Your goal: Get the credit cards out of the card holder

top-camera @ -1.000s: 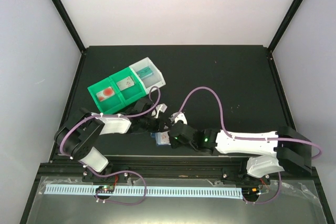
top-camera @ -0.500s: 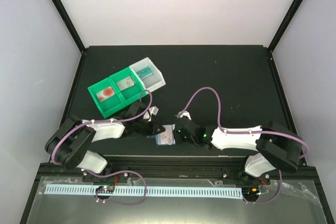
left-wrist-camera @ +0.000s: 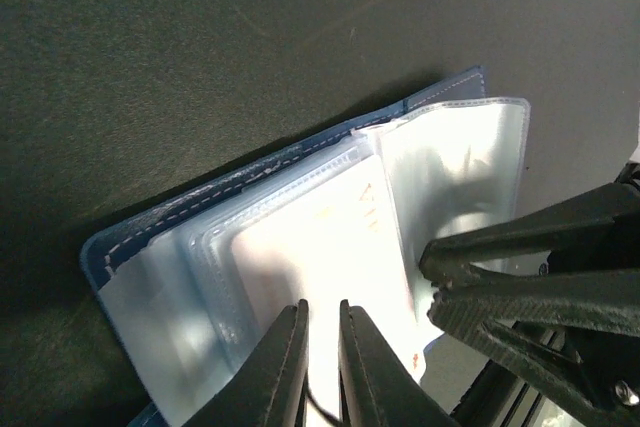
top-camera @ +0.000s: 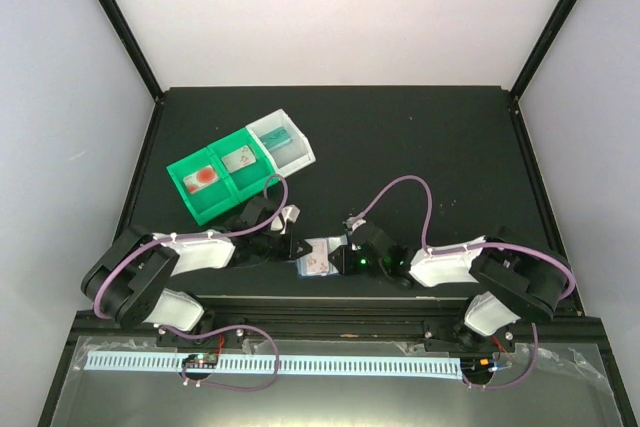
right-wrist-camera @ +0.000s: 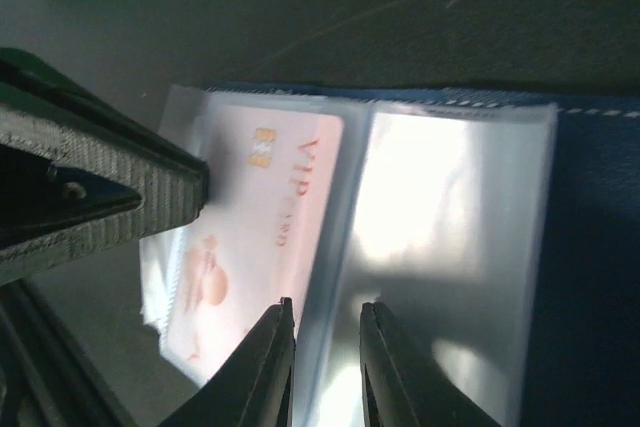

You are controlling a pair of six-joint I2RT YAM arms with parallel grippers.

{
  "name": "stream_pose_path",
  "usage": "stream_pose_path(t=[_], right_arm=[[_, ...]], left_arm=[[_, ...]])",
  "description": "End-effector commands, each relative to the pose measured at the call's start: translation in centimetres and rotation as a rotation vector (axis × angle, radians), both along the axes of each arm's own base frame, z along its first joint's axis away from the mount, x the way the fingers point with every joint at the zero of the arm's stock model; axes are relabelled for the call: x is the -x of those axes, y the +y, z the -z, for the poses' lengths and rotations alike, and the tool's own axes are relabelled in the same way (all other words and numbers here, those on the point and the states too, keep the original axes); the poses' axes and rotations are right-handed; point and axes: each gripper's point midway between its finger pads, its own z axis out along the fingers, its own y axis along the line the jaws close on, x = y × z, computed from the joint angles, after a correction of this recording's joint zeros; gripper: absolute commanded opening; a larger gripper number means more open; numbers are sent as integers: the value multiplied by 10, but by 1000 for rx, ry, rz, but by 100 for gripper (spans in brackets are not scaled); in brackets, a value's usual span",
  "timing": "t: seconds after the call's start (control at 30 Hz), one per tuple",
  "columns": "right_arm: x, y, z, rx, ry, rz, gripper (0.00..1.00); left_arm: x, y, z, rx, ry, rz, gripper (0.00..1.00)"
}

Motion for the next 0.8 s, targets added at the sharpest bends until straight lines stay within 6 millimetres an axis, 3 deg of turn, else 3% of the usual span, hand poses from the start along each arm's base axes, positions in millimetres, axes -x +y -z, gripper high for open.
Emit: stream_pose_path(t=[0.0, 0.07, 0.13, 0.23, 0.5, 0.77], right_arm=[[3, 14, -11, -62, 25, -28, 22], [1, 16, -15, -68, 23, -24, 21], [-2, 17, -18, -65, 22, -14, 21], [-7, 14, -18, -35, 13, 12, 21], [-10, 9, -9, 1, 16, 34, 27], [-5, 11, 4, -19, 52, 26, 26]], left_arm=[[10, 21, 15, -105, 22, -24, 11], [8, 22, 9, -111, 1, -26, 14], [6, 25, 7, -132, -14, -33, 24], [3, 28, 4, -149, -38, -40, 25], [5, 21, 6, -113, -25, -15, 20], [5, 24, 6, -129, -31, -25, 8]])
